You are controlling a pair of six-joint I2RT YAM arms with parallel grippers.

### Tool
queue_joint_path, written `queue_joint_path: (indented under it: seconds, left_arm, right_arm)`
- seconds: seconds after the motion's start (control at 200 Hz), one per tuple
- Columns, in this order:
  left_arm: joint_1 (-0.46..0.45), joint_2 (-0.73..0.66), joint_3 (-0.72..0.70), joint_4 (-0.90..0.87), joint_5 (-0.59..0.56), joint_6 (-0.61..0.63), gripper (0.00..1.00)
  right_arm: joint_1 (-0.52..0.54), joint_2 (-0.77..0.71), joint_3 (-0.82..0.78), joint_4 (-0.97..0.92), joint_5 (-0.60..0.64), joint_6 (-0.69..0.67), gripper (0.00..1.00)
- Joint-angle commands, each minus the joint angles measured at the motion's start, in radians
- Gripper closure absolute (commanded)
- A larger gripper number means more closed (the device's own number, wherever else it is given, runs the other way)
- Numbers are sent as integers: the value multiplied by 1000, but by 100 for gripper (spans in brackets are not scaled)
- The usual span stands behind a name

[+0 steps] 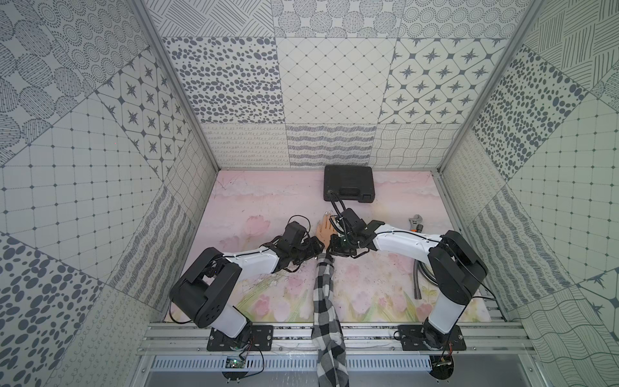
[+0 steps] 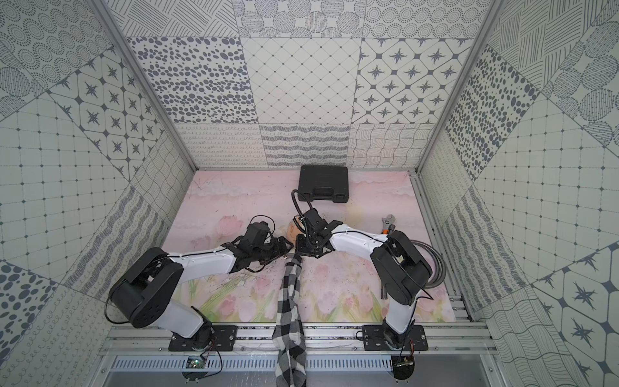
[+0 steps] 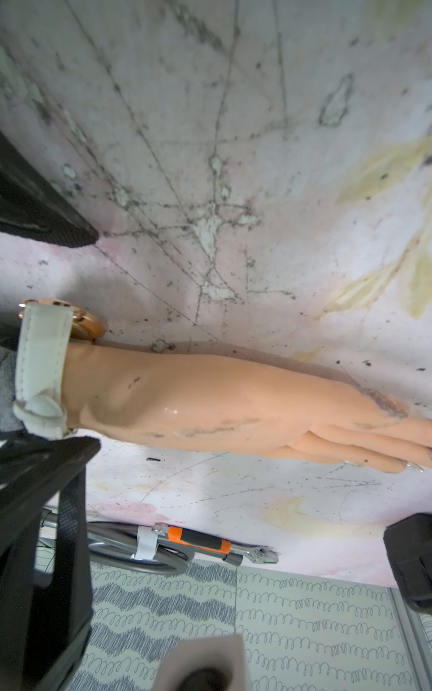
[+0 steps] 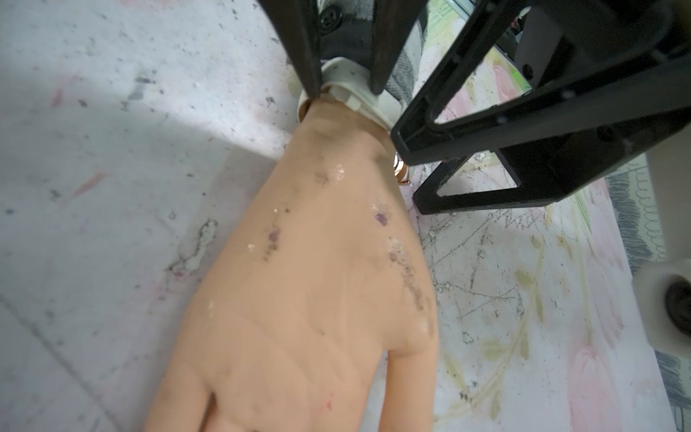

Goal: Take off the watch
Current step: Untie the watch from the hand.

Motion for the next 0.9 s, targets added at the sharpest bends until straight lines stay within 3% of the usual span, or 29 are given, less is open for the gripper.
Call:
queue_joint_path:
  seconds: [0.0, 0.4, 0.44, 0.51, 0.57, 0.895]
  left_arm:
    - [-9, -19, -5, -326, -47, 18, 18]
    - [-9, -70, 18, -430, -77, 90, 18]
    - [-9, -63, 15, -430, -74, 88, 17]
    - [-9, -56, 5, -418, -68, 81, 18]
    - [-9, -57, -6, -406, -67, 74, 18]
    - [-9, -53, -14, -367, -56, 54, 18]
  right_arm:
    - [-6, 0, -8, 29, -1, 11, 83]
    - [-32, -36, -56, 75, -32, 37, 94]
    - [-33, -44, -61, 80, -31, 40, 88]
    - [-34, -58, -62, 73, -24, 40, 63]
    - [-31, -69, -63, 68, -20, 38, 50]
    - [4, -35, 2, 10, 7, 24, 45]
